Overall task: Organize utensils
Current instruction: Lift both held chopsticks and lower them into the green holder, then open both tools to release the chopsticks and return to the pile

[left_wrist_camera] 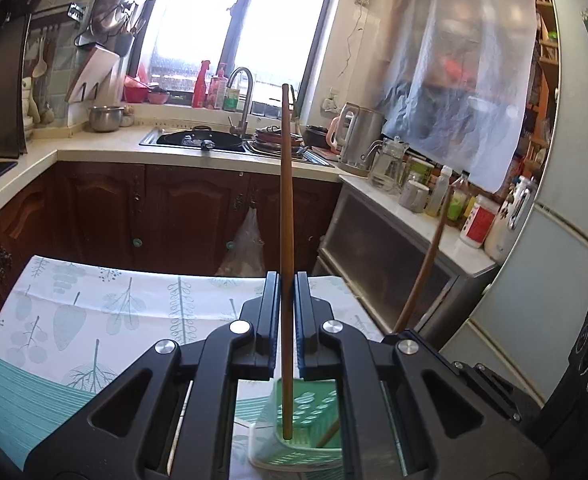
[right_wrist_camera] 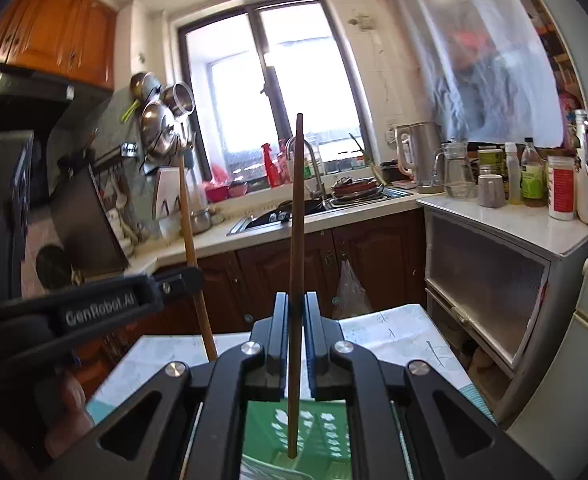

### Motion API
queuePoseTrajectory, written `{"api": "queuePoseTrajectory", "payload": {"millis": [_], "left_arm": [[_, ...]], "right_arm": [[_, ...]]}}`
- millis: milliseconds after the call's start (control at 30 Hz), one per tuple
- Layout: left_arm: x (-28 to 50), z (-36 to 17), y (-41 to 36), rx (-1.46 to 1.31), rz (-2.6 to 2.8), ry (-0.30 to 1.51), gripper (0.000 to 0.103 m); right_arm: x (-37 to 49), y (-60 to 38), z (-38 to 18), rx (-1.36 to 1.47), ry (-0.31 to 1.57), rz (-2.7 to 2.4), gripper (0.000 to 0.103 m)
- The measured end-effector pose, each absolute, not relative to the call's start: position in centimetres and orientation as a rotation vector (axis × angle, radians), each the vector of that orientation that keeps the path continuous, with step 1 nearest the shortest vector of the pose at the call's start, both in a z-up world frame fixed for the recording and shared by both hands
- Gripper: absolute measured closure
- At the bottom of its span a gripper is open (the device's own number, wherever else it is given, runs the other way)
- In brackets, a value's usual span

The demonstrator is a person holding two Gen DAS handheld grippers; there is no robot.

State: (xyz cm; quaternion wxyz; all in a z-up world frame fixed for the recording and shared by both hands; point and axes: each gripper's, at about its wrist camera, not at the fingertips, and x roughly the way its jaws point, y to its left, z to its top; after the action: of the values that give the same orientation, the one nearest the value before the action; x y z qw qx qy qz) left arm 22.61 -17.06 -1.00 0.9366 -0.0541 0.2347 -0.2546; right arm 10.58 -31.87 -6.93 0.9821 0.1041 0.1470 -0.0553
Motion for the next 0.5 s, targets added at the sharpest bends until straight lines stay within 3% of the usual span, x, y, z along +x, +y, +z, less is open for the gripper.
{"api": "queuePoseTrajectory", "payload": {"millis": [300, 500], "left_arm": [[21.1, -5.6, -16.6, -0.039, -0.598, 0.676, 0.097], [18.5, -5.9, -15.0, 0.029, -0.572, 0.764, 0.094]], "right_arm": [[10.9, -30.6, -9.6, 0.122, 0.495, 0.026, 0.095], [10.3, -29.9, -10.1, 0.137, 0.584, 0.043, 0.094]]}}
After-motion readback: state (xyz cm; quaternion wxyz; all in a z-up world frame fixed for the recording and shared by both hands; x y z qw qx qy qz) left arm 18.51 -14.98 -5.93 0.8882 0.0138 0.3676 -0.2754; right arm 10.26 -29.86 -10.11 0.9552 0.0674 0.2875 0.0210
